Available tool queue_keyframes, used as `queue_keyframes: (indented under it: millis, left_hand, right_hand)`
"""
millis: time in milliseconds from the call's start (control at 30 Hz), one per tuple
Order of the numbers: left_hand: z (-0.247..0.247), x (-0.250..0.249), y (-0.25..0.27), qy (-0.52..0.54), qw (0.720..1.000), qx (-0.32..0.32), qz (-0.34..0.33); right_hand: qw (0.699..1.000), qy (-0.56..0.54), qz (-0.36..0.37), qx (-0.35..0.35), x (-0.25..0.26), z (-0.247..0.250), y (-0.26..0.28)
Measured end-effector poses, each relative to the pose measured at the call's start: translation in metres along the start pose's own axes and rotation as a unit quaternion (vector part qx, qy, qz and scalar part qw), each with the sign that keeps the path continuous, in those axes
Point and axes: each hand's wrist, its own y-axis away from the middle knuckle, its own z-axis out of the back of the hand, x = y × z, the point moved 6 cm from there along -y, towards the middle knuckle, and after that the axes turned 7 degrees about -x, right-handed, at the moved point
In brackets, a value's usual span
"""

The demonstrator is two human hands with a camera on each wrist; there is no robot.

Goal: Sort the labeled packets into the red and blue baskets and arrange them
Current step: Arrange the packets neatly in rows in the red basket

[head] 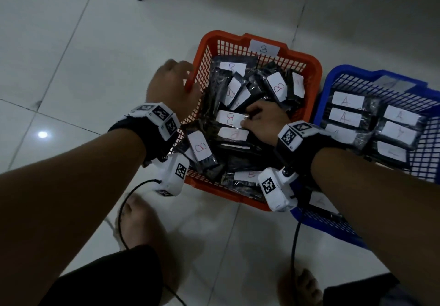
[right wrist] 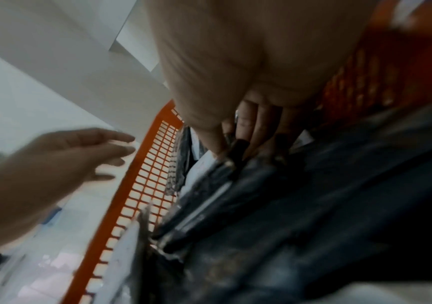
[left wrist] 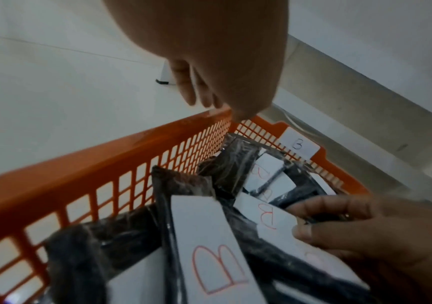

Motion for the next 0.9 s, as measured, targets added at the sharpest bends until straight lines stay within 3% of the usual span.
queue_keyframes:
  millis: [67, 133, 200, 333, 433, 533, 633, 700, 767, 900]
  left_hand:
    - [-0.012, 0.021, 0.001, 0.016, 0.990, 0.072, 0.117]
    - [-0.028, 0.032, 0.011, 0.042, 0.963, 0.169, 0.207]
    - [-0.039, 0.030, 0.020, 0.059, 0.951, 0.208, 0.220]
    - [-0.045, 0.030, 0.025, 0.063, 0.956, 0.185, 0.219]
    - [-0.046, 0.032, 0.024, 0.070, 0.959, 0.180, 0.206]
    - [-0.036, 0.027, 0.017, 0.107, 0.972, 0.114, 0.177]
    - [-0.015, 0.007, 0.003, 0.085, 0.995, -0.011, 0.045]
    - [-0.010, -0.010, 0.000, 0.072, 0.996, -0.040, -0.038]
    - [-0.010, -0.024, -0.003, 0.085, 0.993, -0.032, -0.073]
    - [-0.027, -0.035, -0.013, 0.049, 0.996, 0.046, -0.062]
  right_hand:
    - [1.000, 0.005, -0.001, -0.007, 0.006, -0.002, -0.003]
    - [1.000, 0.023, 0.008, -0.001, 0.012, -0.008, -0.006]
    - [0.999, 0.047, 0.020, 0.005, 0.020, -0.012, -0.008]
    - [0.992, 0.121, 0.035, -0.019, 0.032, -0.014, -0.007]
    - [0.968, 0.186, 0.057, -0.158, 0.045, 0.004, 0.003]
    - [0.959, 0.125, 0.066, -0.246, 0.049, 0.019, 0.003]
    - [0.964, 0.116, 0.091, -0.221, 0.052, 0.020, -0.011]
    - [0.968, 0.125, 0.100, -0.192, 0.054, 0.016, -0.017]
    - [0.974, 0.098, 0.097, -0.181, 0.054, 0.013, -0.021]
    - [0.972, -0.108, 0.060, -0.201, 0.047, 0.019, -0.017]
